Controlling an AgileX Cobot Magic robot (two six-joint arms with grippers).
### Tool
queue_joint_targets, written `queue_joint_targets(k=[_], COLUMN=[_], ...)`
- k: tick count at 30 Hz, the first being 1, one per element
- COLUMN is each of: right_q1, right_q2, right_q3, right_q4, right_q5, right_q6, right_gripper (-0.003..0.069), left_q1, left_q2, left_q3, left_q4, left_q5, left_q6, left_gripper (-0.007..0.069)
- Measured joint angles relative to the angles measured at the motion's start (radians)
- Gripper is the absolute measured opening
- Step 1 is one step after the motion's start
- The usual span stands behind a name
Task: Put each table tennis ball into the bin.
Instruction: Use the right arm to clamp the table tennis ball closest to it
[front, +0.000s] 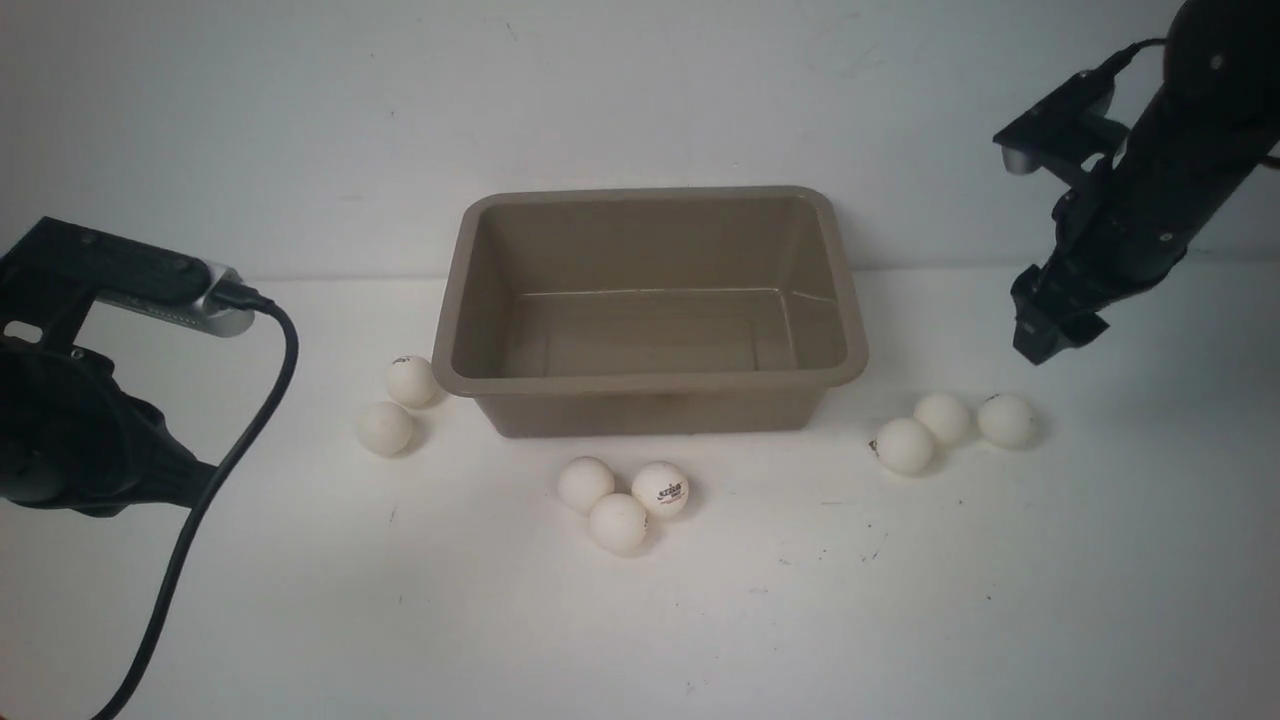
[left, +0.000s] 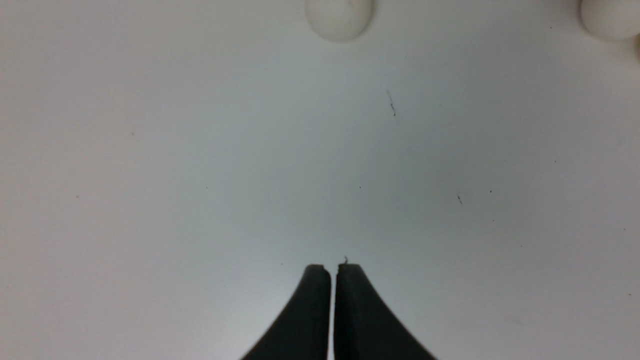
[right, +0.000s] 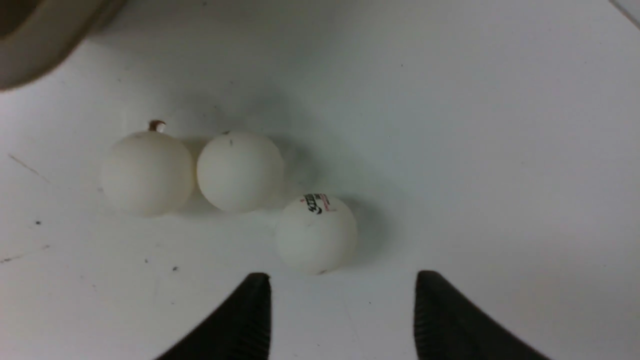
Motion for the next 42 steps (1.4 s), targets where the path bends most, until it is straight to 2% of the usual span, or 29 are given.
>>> queue_joint_targets(k=[2,7,19,42], right_q1=[0.000,0.000,0.000,0.000], right_q2=[0.013,0.042,0.116,0.212], right_q3=[0.000,0.000,0.000,-0.002], right_q4=[-0.006,0.008,0.067,0.039], right_q5=[0.001,0.010,0.023,-0.077], right_q6=[0.016,0.027,-0.011,-0.016], right_gripper=[0.0619,0.0650,0.0611,0.0571], left_q1=[0.000,0.000,0.000,0.000], left_q2=[0.000,0.000,0.000,0.000], left_q3=[0.000,0.000,0.000,0.000], left_q4=[0.000,0.000,0.000,0.000], left_q5=[0.000,0.000,0.000,0.001], left_q6=[0.000,0.000,0.000,0.000], left_gripper=[-0.0003,-0.0003,-0.0003,-0.0003])
